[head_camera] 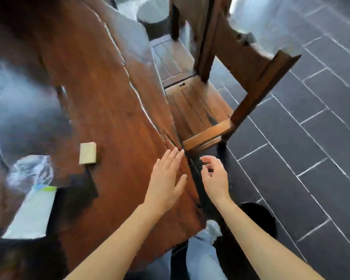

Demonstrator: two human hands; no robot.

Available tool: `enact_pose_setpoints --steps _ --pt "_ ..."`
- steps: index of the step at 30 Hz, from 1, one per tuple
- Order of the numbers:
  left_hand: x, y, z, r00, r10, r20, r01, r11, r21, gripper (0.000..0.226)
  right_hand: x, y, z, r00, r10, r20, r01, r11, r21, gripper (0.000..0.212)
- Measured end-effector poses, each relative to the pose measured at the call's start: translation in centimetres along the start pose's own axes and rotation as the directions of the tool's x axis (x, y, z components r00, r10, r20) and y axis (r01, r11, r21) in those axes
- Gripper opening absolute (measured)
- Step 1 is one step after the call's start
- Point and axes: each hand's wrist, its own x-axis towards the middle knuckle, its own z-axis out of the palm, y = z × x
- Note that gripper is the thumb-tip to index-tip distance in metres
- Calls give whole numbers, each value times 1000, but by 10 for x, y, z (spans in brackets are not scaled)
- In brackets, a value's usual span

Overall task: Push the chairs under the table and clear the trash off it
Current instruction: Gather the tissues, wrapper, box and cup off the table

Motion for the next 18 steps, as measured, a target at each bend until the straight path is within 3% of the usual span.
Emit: enact_pose_setpoints --steps 4,8,11,14,18 --pt "-33 -71 -69 951 -266 -159 255 963 -83 62 14 -80 61 980 -146 132 155 986 -66 24" --pt "-63 -148 -117 893 -382 -238 351 922 -162 63 21 -134 127 913 -220 345 295 938 -182 23" --pt "-72 -201 -145 827 -490 -275 424 865 -267 61 24 -163 174 883 -201 424 324 915 -240 28" --pt "-74 -246 -169 722 -623 -303 469 762 -447 57 27 -187 219 863 -144 485 321 896 -306 40" --pt "-77 -298 -192 544 -769 -336 544 628 -556 45 39 -201 266 844 -77 531 338 845 -414 56"
